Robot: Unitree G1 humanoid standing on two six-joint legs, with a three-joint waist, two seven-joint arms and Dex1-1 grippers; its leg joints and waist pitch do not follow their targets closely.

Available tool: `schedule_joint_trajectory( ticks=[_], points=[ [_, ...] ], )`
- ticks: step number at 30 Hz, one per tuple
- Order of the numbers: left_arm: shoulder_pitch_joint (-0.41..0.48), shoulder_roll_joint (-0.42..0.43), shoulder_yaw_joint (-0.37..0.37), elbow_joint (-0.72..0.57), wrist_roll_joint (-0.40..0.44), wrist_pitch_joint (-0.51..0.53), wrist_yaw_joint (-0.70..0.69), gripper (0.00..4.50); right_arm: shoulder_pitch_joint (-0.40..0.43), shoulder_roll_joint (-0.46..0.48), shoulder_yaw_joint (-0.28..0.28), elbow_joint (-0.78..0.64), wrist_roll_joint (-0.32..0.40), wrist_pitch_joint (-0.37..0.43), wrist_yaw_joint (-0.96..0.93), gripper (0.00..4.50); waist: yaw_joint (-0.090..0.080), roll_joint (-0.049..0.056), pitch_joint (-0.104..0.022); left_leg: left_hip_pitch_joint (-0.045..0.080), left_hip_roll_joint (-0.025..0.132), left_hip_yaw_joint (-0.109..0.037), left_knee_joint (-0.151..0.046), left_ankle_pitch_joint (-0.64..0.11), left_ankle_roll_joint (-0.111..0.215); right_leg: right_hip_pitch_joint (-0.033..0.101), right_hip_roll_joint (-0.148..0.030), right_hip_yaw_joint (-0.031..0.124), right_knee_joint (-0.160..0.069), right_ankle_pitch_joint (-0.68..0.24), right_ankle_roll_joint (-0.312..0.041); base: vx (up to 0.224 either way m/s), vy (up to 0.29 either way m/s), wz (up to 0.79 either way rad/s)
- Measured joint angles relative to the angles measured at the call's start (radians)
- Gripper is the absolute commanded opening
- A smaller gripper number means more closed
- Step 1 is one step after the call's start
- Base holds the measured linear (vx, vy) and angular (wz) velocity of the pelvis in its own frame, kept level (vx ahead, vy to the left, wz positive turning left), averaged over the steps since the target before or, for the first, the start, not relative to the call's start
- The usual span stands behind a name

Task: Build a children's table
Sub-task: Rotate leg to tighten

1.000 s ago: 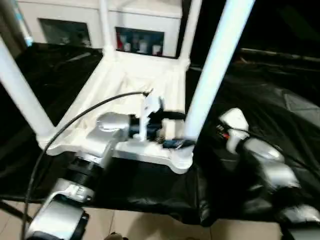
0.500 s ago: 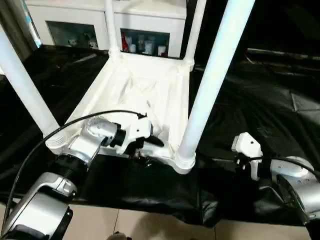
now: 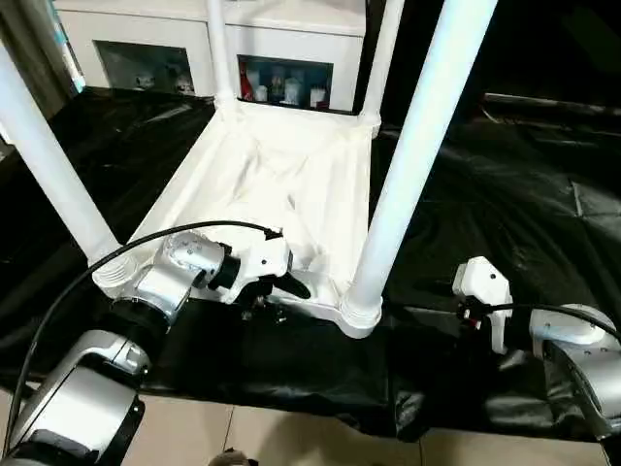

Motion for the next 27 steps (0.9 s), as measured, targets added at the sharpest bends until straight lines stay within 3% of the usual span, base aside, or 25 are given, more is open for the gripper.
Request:
schedule_joint_trajectory(
  ticks=[7, 21, 26, 27],
  points=[
    [-0.014, -0.010, 0.001, 0.037, 0.011, -0.020, -0.009, 1.02, 0.000, 0.000, 0.000, -0.021, 0.003, 0.008, 0.000, 3.86, 0.005, 0.000, 0.000, 0.000, 0.000, 0.000, 0.000, 0.000, 0.000, 0.000, 0.000, 0.000, 0.000, 0.000, 0.000, 0.000, 0.000, 0.00],
    [-0.032, -0.021, 0.009, 0.086, 0.039, -0.047, 0.010, 0.09, -0.002, 0.011, 0.000, -0.015, 0.005, 0.007, -0.027, 3.86, 0.007, 0.001, 0.000, 0.001, 0.000, 0.000, 0.000, 0.000, 0.000, 0.000, 0.000, 0.000, 0.000, 0.000, 0.000, 0.000, 0.000, 0.00],
    [-0.022, -0.062, 0.015, 0.037, 0.048, 0.044, 0.085, 0.04, -0.011, 0.064, -0.020, 0.035, 0.015, 0.007, -0.075, 3.86, 0.000, 0.000, -0.001, 0.001, 0.000, 0.000, 0.001, 0.000, 0.000, 0.001, -0.001, 0.000, 0.001, 0.000, 0.000, 0.000, 0.000, 0.00],
    [-0.018, -0.073, 0.018, 0.018, 0.049, 0.079, 0.101, 0.00, -0.015, 0.071, -0.026, 0.050, 0.022, 0.011, -0.080, 4.13, -0.001, 0.000, -0.001, 0.001, 0.000, 0.000, 0.001, 0.000, 0.000, 0.001, -0.001, 0.000, 0.001, 0.000, 0.000, 0.000, 0.000, 0.00]
  ],
)
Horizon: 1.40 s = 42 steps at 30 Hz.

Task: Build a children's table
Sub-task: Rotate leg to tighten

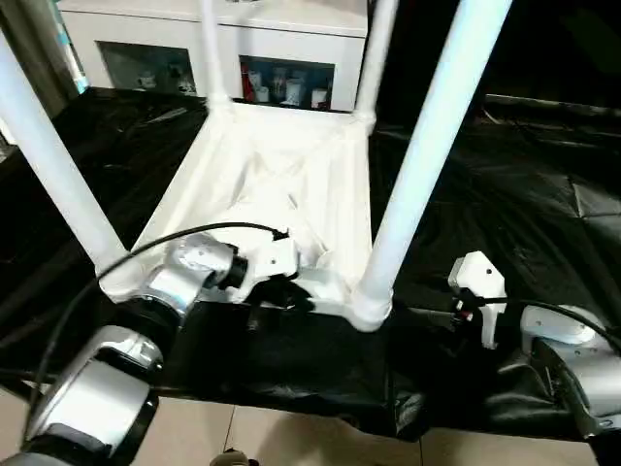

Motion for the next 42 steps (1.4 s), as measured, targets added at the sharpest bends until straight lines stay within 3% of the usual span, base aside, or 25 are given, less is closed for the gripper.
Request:
schedule_joint_trajectory(
  ticks=[5, 11, 20, 26, 42],
  points=[
    [0.037, -0.038, 0.003, -0.094, 0.009, 0.101, 0.066, 0.00, -0.004, 0.021, -0.025, 0.029, 0.053, 0.033, 0.005, 4.42, -0.004, 0.004, -0.002, 0.000, 0.000, 0.000, 0.000, 0.000, 0.001, 0.000, 0.000, 0.000, 0.000, -0.001, 0.001, 0.000, 0.000, 0.00],
    [0.074, -0.024, 0.002, -0.162, 0.022, 0.103, 0.070, 0.00, -0.037, 0.046, -0.020, 0.040, 0.049, 0.024, 0.002, 4.42, -0.007, 0.002, -0.002, -0.001, -0.001, 0.000, 0.000, 0.000, 0.001, 0.000, -0.001, 0.000, 0.000, -0.001, 0.002, 0.000, 0.000, 0.00],
    [0.120, 0.020, 0.015, -0.251, 0.009, 0.140, 0.034, 0.00, -0.106, 0.081, 0.049, 0.109, 0.021, -0.032, 0.021, 4.42, -0.017, -0.005, -0.001, -0.001, 0.000, 0.000, -0.001, 0.000, 0.001, -0.002, 0.000, 0.000, 0.000, -0.002, 0.003, 0.000, 0.000, 0.00],
    [0.123, 0.027, 0.016, -0.262, 0.007, 0.159, 0.026, 0.00, -0.128, 0.087, 0.060, 0.144, 0.012, -0.055, 0.045, 4.42, -0.018, -0.010, -0.002, -0.001, 0.000, 0.000, -0.001, 0.000, 0.001, -0.002, 0.000, 0.000, 0.000, -0.002, 0.003, 0.000, 0.000, 0.00],
    [0.128, 0.033, 0.020, -0.276, 0.007, 0.178, 0.018, 0.00, -0.156, 0.087, 0.088, 0.188, 0.012, -0.094, 0.106, 3.25, -0.023, -0.013, -0.003, -0.001, 0.000, 0.000, -0.001, 0.000, 0.001, -0.002, 0.000, 0.000, 0.000, -0.002, 0.003, 0.000, 0.000, 0.00]
  ],
)
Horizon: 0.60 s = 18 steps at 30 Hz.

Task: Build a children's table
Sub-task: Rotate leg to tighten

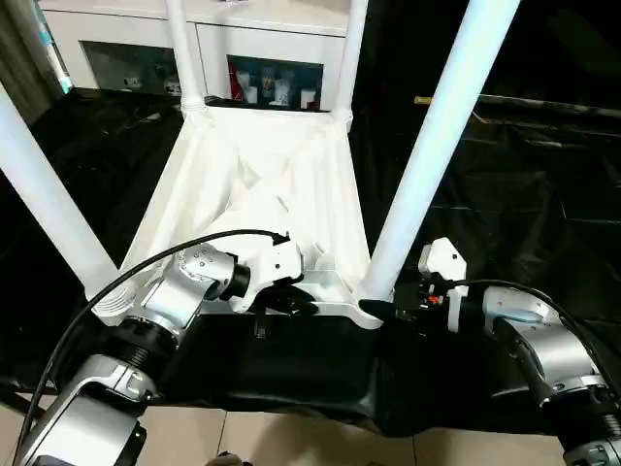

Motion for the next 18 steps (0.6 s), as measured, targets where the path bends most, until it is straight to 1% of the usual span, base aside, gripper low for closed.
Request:
schedule_joint_trajectory(
  ticks=[2, 3, 7, 9, 10, 11, 13, 16, 18],
  points=[
    [-0.001, -0.001, 0.000, 0.001, 0.000, 0.000, 0.000, 0.00, 0.000, 0.000, 0.002, 0.001, 0.000, -0.002, 0.006, 3.16, 0.000, 0.000, 0.000, 0.000, 0.000, 0.000, 0.000, 0.000, 0.000, 0.000, 0.000, 0.000, 0.000, 0.000, 0.000, 0.000, 0.000, 0.00],
    [-0.001, -0.001, 0.000, 0.002, 0.000, 0.000, 0.000, 0.00, -0.003, -0.001, 0.004, 0.005, -0.001, -0.005, 0.013, 3.01, 0.000, 0.000, 0.000, 0.000, 0.000, 0.000, 0.000, 0.000, 0.000, 0.000, 0.000, 0.000, 0.000, 0.000, 0.000, 0.000, 0.000, 0.00],
    [-0.001, -0.001, 0.000, 0.002, 0.000, 0.000, -0.001, 0.00, -0.005, -0.002, 0.005, 0.010, -0.001, -0.009, 0.020, 2.69, 0.000, -0.001, 0.000, 0.000, 0.000, 0.000, 0.000, 0.000, 0.000, 0.000, 0.000, 0.000, 0.000, 0.000, 0.000, 0.000, 0.000, 0.00],
    [-0.001, -0.001, 0.000, 0.002, 0.000, 0.000, -0.001, 0.00, -0.008, -0.002, 0.006, 0.014, -0.001, -0.009, 0.021, 2.69, 0.000, -0.001, 0.000, 0.000, 0.000, 0.000, 0.000, 0.000, 0.000, 0.000, 0.000, 0.000, 0.000, 0.000, 0.000, 0.000, 0.000, 0.00],
    [-0.001, 0.000, 0.001, 0.003, 0.000, 0.000, -0.001, 0.00, -0.012, -0.002, 0.006, 0.018, 0.000, -0.008, 0.021, 3.20, 0.000, -0.001, 0.000, 0.000, 0.000, 0.000, 0.000, 0.000, 0.000, 0.000, 0.000, 0.000, 0.000, 0.000, 0.000, 0.000, 0.000, 0.00],
    [-0.001, 0.000, 0.001, 0.003, 0.000, 0.000, -0.001, 0.00, -0.013, -0.001, 0.006, 0.020, 0.001, -0.006, 0.021, 3.33, -0.001, -0.001, 0.000, 0.000, 0.000, 0.000, 0.000, 0.000, 0.000, 0.000, 0.000, 0.000, 0.000, 0.000, 0.000, 0.000, 0.000, 0.00],
    [-0.001, 0.000, 0.001, 0.004, 0.000, 0.000, -0.001, 0.00, -0.022, 0.001, 0.006, 0.029, 0.002, 0.005, 0.021, 3.35, -0.001, -0.001, -0.001, 0.000, 0.000, 0.000, 0.000, 0.000, 0.000, 0.000, 0.000, 0.000, 0.000, 0.000, 0.000, 0.000, 0.000, 0.00],
    [-0.001, 0.000, 0.001, 0.006, 0.000, 0.000, -0.001, 0.00, -0.025, 0.002, 0.006, 0.038, 0.001, -0.002, 0.019, 3.68, -0.001, -0.002, -0.001, 0.000, 0.000, 0.000, 0.000, 0.000, 0.000, 0.000, 0.000, 0.000, 0.000, 0.000, 0.000, 0.000, 0.000, 0.00],
    [-0.002, 0.000, 0.001, 0.006, 0.000, 0.000, -0.001, 0.00, -0.025, 0.003, 0.006, 0.041, -0.002, -0.003, 0.012, 3.68, -0.001, -0.002, -0.001, 0.000, 0.000, 0.000, 0.000, 0.000, 0.000, 0.000, 0.000, 0.000, 0.000, 0.000, 0.000, 0.000, 0.000, 0.00]
  ],
)
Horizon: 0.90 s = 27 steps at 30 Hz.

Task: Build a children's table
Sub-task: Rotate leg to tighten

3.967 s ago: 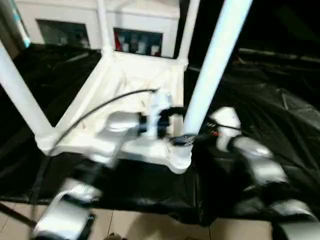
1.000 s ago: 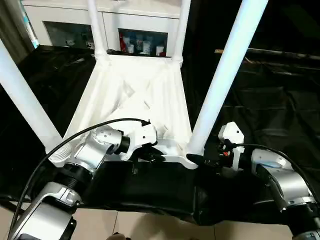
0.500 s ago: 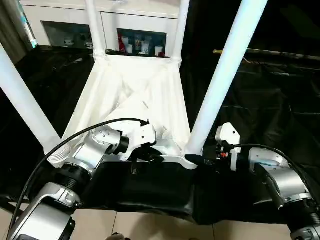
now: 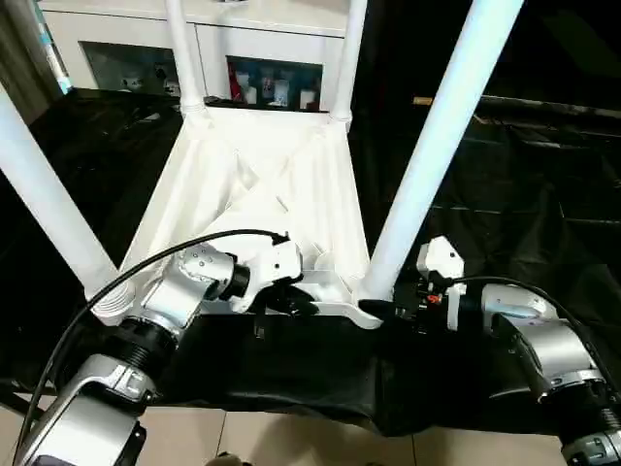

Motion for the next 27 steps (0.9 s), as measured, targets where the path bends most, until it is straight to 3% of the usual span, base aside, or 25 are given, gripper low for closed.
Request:
schedule_joint_trajectory(
  ticks=[16, 23, 27],
  points=[
    [-0.008, -0.001, 0.000, 0.015, 0.000, -0.004, -0.014, 0.00, 0.000, 0.007, 0.000, 0.005, 0.001, 0.021, 0.008, 3.68, 0.004, 0.000, 0.000, 0.000, 0.000, 0.000, 0.000, 0.000, 0.000, 0.000, 0.000, 0.000, 0.000, 0.000, 0.000, 0.000, 0.000, 0.00],
    [-0.008, 0.000, 0.000, 0.017, 0.000, -0.004, -0.014, 0.00, 0.000, 0.012, 0.002, 0.006, 0.006, 0.039, 0.015, 3.02, 0.004, 0.000, 0.000, 0.000, 0.000, 0.000, 0.000, 0.000, 0.000, 0.000, 0.000, 0.000, 0.000, 0.000, 0.000, 0.000, 0.000, 0.00],
    [-0.008, 0.000, 0.000, 0.017, 0.000, -0.005, -0.015, 0.00, 0.000, 0.012, 0.002, 0.006, 0.010, 0.046, 0.021, 2.85, 0.004, 0.000, 0.000, 0.000, 0.000, 0.000, 0.000, 0.000, 0.000, 0.000, 0.000, 0.000, 0.000, 0.000, 0.000, 0.000, 0.000, 0.00]
  ],
)
